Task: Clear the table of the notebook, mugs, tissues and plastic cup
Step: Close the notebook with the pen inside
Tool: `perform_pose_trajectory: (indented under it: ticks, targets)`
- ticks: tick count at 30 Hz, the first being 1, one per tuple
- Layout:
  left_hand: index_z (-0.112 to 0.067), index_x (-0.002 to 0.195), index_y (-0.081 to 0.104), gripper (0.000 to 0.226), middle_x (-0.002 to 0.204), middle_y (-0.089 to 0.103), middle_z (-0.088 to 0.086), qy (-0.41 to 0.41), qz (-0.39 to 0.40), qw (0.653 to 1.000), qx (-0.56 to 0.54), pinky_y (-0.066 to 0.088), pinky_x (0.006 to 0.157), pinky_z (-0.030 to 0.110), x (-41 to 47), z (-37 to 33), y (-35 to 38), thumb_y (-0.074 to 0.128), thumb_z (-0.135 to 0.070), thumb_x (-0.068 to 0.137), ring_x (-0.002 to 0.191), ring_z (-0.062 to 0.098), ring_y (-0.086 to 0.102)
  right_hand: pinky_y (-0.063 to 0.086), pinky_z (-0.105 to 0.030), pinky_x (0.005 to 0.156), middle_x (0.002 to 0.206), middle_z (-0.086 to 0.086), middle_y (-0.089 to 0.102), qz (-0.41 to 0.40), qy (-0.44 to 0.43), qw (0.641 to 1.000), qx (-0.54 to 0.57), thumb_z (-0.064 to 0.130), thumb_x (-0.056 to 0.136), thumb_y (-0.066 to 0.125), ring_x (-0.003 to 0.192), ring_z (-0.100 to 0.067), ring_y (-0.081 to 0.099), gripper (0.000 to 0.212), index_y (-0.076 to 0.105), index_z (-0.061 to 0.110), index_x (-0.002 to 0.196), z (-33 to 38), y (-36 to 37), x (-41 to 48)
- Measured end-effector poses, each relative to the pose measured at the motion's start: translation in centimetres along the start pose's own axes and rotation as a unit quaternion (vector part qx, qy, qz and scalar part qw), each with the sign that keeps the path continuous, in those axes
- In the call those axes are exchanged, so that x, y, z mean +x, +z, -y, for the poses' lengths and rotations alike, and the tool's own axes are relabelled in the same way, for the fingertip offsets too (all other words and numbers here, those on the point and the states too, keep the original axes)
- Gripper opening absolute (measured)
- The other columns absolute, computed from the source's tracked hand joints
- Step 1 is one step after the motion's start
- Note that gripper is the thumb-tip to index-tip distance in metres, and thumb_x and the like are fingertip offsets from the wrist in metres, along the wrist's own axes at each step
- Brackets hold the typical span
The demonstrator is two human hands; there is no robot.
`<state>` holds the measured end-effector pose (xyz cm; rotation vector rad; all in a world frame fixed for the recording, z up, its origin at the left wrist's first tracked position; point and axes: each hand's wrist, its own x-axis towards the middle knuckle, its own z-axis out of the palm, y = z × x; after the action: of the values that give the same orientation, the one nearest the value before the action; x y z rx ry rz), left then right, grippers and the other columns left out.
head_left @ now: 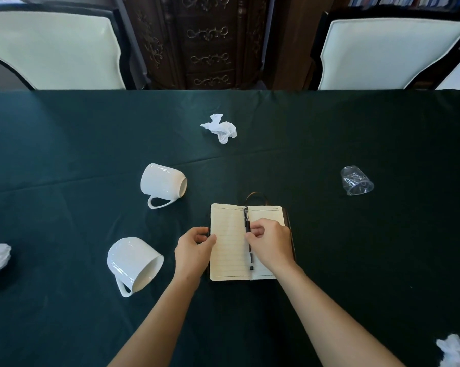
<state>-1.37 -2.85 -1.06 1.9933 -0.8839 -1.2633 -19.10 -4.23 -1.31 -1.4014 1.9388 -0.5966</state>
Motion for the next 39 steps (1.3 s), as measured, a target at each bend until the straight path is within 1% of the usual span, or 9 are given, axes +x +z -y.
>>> perform_pose_trajectory:
  ticks: [6, 8, 12, 16, 19, 24, 30, 35, 39]
  targets:
    - [-0.022, 0.114, 0.072, 0.021, 0.096, 0.075, -0.003, 0.028, -0.004, 0.999, -0.027, 0.050, 0.069, 0.026, -0.7, -0.6, 0.4, 0.073, -0.021, 0.093, 0.092, 0.011, 0.069, 0.057, -0.031, 0.080, 0.094, -0.002, 0.077, 0.013, -0.012, 0.999, -0.049, 0.012, 0.092, 0.063, 0.090, -0.019, 0.068, 0.017, 0.078, 0.012, 0.101, 0.3, -0.2, 0.1]
    - [-0.023, 0.112, 0.071, 0.019, 0.096, 0.075, -0.003, 0.034, -0.003, 0.999, -0.027, 0.051, 0.071, 0.025, -0.8, -0.8, 0.4, 0.074, -0.021, 0.093, 0.094, 0.011, 0.070, 0.058, -0.037, 0.077, 0.088, -0.004, 0.076, 0.014, -0.014, 0.997, -0.072, 0.010, 0.092, 0.058, 0.087, -0.023, 0.067, 0.020, 0.078, 0.010, 0.092, 0.4, -0.2, 0.0]
    - [-0.026, 0.107, 0.072, 0.015, 0.095, 0.076, -0.004, 0.038, -0.004, 0.999, -0.031, 0.050, 0.071, 0.025, -0.9, -0.7, 0.4, 0.074, -0.021, 0.093, 0.095, 0.011, 0.070, 0.054, -0.036, 0.068, 0.077, -0.007, 0.072, 0.011, -0.016, 0.996, -0.082, 0.017, 0.094, 0.058, 0.078, -0.026, 0.064, 0.024, 0.074, 0.006, 0.080, 0.5, 0.2, -0.1]
    - [-0.030, 0.103, 0.070, 0.014, 0.096, 0.076, -0.003, 0.043, 0.000, 0.998, -0.038, 0.055, 0.075, 0.030, -0.9, -0.6, 0.3, 0.074, -0.021, 0.093, 0.095, 0.013, 0.071, 0.057, -0.035, 0.073, 0.085, -0.005, 0.077, -0.026, -0.013, 0.999, -0.045, 0.023, 0.092, 0.069, 0.082, -0.024, 0.069, 0.014, 0.076, 0.010, 0.092, 0.4, 0.5, -0.3]
    - [-0.027, 0.106, 0.072, 0.015, 0.095, 0.076, -0.003, 0.053, 0.007, 0.998, -0.035, 0.059, 0.079, 0.035, -1.0, -0.9, 0.4, 0.074, -0.021, 0.092, 0.094, 0.016, 0.072, 0.054, -0.031, 0.075, 0.090, -0.004, 0.074, -0.024, -0.018, 0.998, -0.061, 0.025, 0.096, 0.065, 0.086, -0.021, 0.066, 0.019, 0.079, 0.012, 0.093, 0.0, 0.7, -0.4]
    - [-0.035, 0.097, 0.072, 0.015, 0.085, 0.076, -0.010, 0.088, 0.026, 0.994, -0.052, 0.054, 0.068, 0.025, -1.6, -1.8, 1.3, 0.078, -0.024, 0.089, 0.082, 0.011, 0.071, 0.051, -0.032, 0.074, 0.096, -0.007, 0.069, -0.032, -0.020, 0.996, -0.081, 0.025, 0.102, 0.055, 0.088, -0.023, 0.064, 0.024, 0.076, 0.013, 0.102, -0.7, 0.7, -0.6]
    - [-0.031, 0.102, 0.070, 0.017, 0.087, 0.076, -0.005, 0.128, 0.074, 0.988, -0.042, 0.064, 0.072, 0.035, -2.8, -3.4, 3.7, 0.079, -0.028, 0.087, 0.076, 0.013, 0.074, 0.059, -0.036, 0.083, 0.106, -0.003, 0.074, -0.014, -0.033, 0.999, -0.030, 0.029, 0.101, 0.060, 0.093, -0.018, 0.069, 0.025, 0.076, 0.020, 0.119, -1.6, -0.3, -0.3]
    - [-0.033, 0.108, 0.069, 0.018, 0.096, 0.071, -0.009, 0.177, 0.118, 0.976, 0.050, 0.050, 0.065, 0.013, -4.1, -3.9, 6.6, 0.068, -0.045, 0.095, 0.074, 0.002, 0.066, 0.058, -0.030, 0.081, 0.102, 0.000, 0.072, -0.019, -0.040, 0.998, 0.044, 0.025, 0.100, 0.063, 0.094, -0.014, 0.068, 0.017, 0.076, 0.020, 0.110, -3.9, -2.6, -0.9]
    - [-0.024, 0.121, 0.071, 0.024, 0.107, 0.060, -0.006, 0.230, 0.111, 0.949, 0.186, 0.050, 0.080, 0.023, -4.3, -3.2, 8.6, 0.065, -0.032, 0.099, 0.086, 0.012, 0.061, 0.053, -0.035, 0.085, 0.105, -0.004, 0.076, -0.103, 0.039, 0.991, 0.071, 0.019, 0.102, 0.058, 0.099, -0.022, 0.069, 0.022, 0.076, 0.015, 0.113, -6.5, -4.7, -0.9]
